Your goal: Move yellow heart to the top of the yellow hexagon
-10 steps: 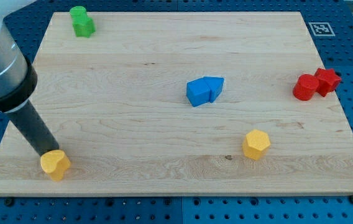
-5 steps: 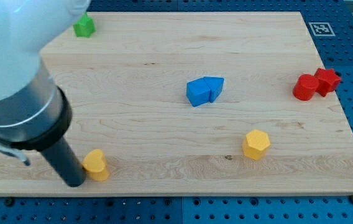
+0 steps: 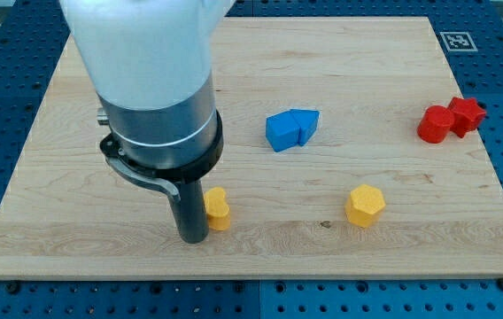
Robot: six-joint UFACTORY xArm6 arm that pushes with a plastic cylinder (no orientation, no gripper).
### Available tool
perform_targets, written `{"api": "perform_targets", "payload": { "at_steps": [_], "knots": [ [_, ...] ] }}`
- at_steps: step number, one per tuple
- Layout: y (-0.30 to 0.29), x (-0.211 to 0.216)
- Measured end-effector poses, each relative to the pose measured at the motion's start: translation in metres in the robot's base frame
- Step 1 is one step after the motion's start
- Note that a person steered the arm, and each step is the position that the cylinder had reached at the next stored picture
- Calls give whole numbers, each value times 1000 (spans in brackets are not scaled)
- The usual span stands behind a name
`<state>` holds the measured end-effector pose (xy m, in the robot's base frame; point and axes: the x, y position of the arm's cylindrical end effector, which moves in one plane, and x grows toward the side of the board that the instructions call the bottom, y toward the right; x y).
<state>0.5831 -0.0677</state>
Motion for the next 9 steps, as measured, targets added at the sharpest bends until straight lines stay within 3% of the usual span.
{"api": "perform_targets", "payload": {
  "at_steps": [3, 7, 9],
  "knots": [
    [8, -39],
    [78, -35],
    [83, -47]
  ]
}}
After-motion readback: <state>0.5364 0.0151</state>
